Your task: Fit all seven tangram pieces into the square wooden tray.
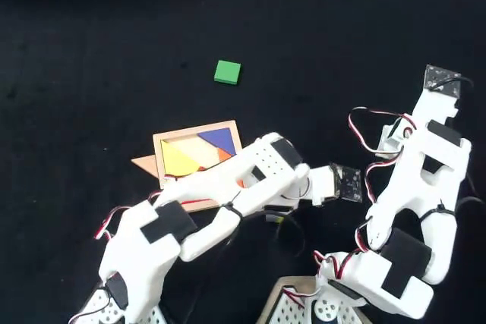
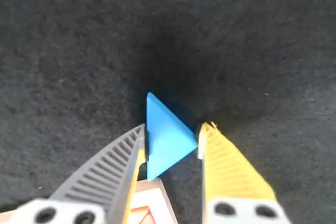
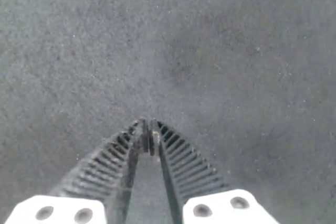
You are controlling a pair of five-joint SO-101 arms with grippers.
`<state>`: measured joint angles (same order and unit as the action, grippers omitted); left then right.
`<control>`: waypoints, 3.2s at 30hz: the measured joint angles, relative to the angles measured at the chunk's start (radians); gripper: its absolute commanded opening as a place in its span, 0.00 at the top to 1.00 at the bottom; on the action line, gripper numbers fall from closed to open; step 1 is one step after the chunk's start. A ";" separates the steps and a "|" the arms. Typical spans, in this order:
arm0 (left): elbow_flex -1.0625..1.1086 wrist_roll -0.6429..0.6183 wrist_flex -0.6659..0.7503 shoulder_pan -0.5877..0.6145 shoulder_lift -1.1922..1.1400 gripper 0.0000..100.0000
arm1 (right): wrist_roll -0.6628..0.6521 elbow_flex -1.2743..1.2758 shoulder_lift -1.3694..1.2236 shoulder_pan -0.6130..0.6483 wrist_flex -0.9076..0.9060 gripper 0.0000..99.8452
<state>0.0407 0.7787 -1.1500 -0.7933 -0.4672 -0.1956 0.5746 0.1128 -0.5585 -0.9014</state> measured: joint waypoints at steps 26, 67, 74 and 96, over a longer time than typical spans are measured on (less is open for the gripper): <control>-0.592 0.000 -0.437 0.075 -0.071 0.94 | 0.000 0.000 0.000 0.000 0.000 0.99; 0.269 0.195 0.003 0.569 0.362 0.94 | 0.000 0.000 -0.014 0.011 0.003 0.99; 0.219 0.293 0.005 0.598 0.285 0.88 | 0.003 0.000 -0.014 0.043 0.003 0.99; 0.183 0.325 0.097 0.629 0.247 0.70 | 0.003 0.000 -0.014 0.043 0.003 0.99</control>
<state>0.2232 1.1040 -1.0533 -0.1642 -0.2202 -0.1926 0.5746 0.0990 -0.5155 -0.8984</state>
